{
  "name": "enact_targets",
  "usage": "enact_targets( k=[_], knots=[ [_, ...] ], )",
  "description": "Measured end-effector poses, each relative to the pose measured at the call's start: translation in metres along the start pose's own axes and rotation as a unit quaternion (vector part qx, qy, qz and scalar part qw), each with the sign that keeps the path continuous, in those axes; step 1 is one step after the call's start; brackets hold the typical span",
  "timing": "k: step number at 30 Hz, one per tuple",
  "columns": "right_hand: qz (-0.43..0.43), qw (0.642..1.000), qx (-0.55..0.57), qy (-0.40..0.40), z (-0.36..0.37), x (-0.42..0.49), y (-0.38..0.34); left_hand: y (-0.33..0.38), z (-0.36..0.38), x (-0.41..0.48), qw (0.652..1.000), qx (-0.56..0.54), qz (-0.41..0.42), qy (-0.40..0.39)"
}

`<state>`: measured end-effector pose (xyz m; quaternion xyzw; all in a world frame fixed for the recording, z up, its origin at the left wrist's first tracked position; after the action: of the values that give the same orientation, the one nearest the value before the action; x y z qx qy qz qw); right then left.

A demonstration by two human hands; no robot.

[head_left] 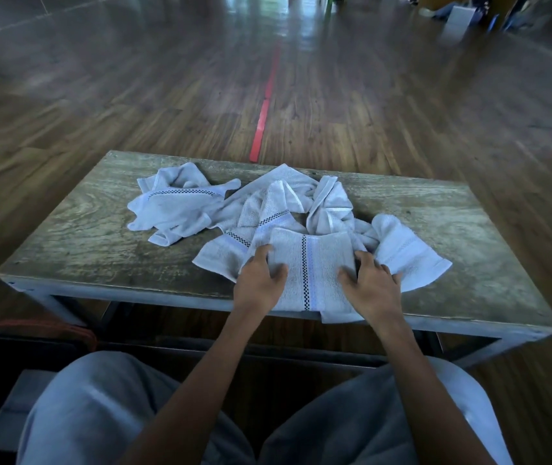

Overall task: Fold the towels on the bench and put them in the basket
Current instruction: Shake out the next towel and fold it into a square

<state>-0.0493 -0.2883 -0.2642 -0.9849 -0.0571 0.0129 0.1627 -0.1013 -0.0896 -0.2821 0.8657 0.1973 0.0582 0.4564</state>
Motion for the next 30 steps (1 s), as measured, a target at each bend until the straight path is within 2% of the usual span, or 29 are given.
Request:
enact_targets(
  k=[3,5,10,14,18,24,30],
  knots=[
    [0.010,0.997,0.070,-0.031,0.003,0.004,0.003,0.008,0.002,0.001,0.999,-0.034,-0.022,-0.002],
    [0.023,0.989,0.139,-0.042,0.005,0.006,0.005,0.013,0.003,0.000,0.995,-0.094,-0.038,0.006],
    [0.028,0.961,0.274,-0.022,-0.003,0.000,-0.001,0.013,0.003,-0.007,0.963,-0.255,-0.077,0.031],
    [0.021,0.917,0.399,-0.012,-0.017,-0.014,-0.017,0.021,-0.015,-0.021,0.947,-0.307,-0.053,0.071],
    [0.024,0.891,0.452,-0.039,-0.023,-0.024,-0.040,0.028,-0.048,-0.035,0.938,-0.334,-0.010,0.098],
    [-0.097,0.883,0.458,-0.039,-0.046,-0.046,-0.120,0.023,-0.127,-0.077,0.917,-0.353,0.023,0.183],
    [-0.196,0.848,0.480,-0.108,-0.038,-0.086,-0.222,-0.016,-0.219,-0.137,0.892,-0.337,0.028,0.300]
  ],
)
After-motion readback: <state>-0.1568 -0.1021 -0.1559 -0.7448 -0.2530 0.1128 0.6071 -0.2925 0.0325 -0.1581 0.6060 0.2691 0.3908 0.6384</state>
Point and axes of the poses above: each hand's wrist, its own x-axis towards the middle knuckle, its own z-axis out of the palm, y = z × x, the point moved 5 cm from there along x, towards the middle knuckle, and after that the axes turned 4 degrees about -x, right-handed, at the moved point
